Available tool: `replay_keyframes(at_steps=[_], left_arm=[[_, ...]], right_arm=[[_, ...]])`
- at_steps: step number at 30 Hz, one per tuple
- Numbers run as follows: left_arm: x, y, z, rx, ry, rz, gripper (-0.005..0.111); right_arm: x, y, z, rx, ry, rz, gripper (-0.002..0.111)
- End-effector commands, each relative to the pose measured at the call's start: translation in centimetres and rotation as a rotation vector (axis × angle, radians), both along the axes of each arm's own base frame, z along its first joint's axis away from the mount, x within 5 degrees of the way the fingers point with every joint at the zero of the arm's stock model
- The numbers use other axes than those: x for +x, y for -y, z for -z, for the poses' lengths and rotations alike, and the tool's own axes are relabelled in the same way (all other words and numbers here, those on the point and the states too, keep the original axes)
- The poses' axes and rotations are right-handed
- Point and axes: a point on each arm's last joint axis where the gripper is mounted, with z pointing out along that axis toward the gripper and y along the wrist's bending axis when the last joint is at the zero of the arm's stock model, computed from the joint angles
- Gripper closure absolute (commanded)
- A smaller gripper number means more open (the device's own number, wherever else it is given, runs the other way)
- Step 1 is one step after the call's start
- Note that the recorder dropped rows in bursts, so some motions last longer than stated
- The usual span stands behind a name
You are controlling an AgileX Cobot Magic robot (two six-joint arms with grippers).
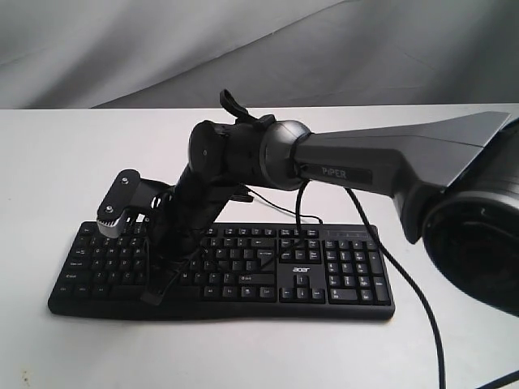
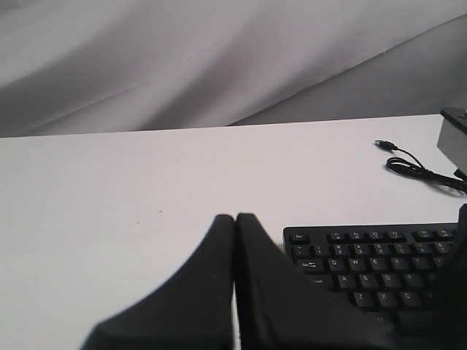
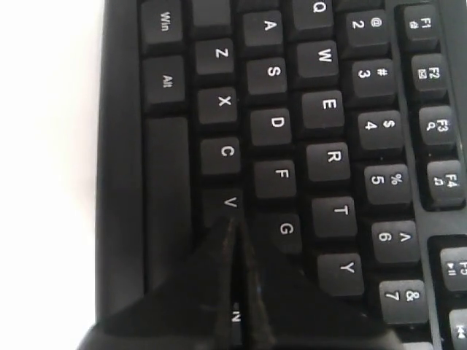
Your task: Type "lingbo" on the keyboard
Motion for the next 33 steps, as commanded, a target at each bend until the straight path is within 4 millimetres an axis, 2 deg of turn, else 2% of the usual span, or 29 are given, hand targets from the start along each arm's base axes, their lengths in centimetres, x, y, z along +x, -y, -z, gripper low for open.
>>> replay_keyframes(at_steps=[1, 5, 10, 12, 17, 20, 24, 33], left_arm=[[0.0, 0.0, 0.1, -0.005, 0.007, 0.000, 0.106], [0.0, 0.0, 0.1, -0.005, 0.007, 0.000, 0.106], [0.0, 0.0, 0.1, -0.005, 0.007, 0.000, 0.106], [0.0, 0.0, 0.1, -0.005, 0.007, 0.000, 0.106], [0.0, 0.0, 0.1, -0.005, 0.007, 0.000, 0.106], [0.0, 0.0, 0.1, -0.005, 0.007, 0.000, 0.106], [0.0, 0.0, 0.1, -0.005, 0.007, 0.000, 0.106], [0.0, 0.0, 0.1, -0.005, 0.007, 0.000, 0.106]], right_arm=[[0.2, 0.1, 0.8, -0.004, -0.011, 0.013, 0.108], [0.4, 0.4, -0.6, -0.003, 0.026, 0.000, 0.108], [0.9, 1.3, -3.5, -0.018, 0.097, 0.017, 0.108], [1.8, 3.0, -4.5, -0.069, 0.095, 0.055, 0.108], [2.7, 5.7, -2.7, -0.088, 0.044, 0.140, 0.108], [2.0, 6.4, -2.1, -0.042, 0.075, 0.160, 0.108], [2.0, 6.3, -2.4, -0.004, 0.093, 0.165, 0.108], [1.9, 6.1, -0.9, -0.007, 0.061, 0.169, 0.108]])
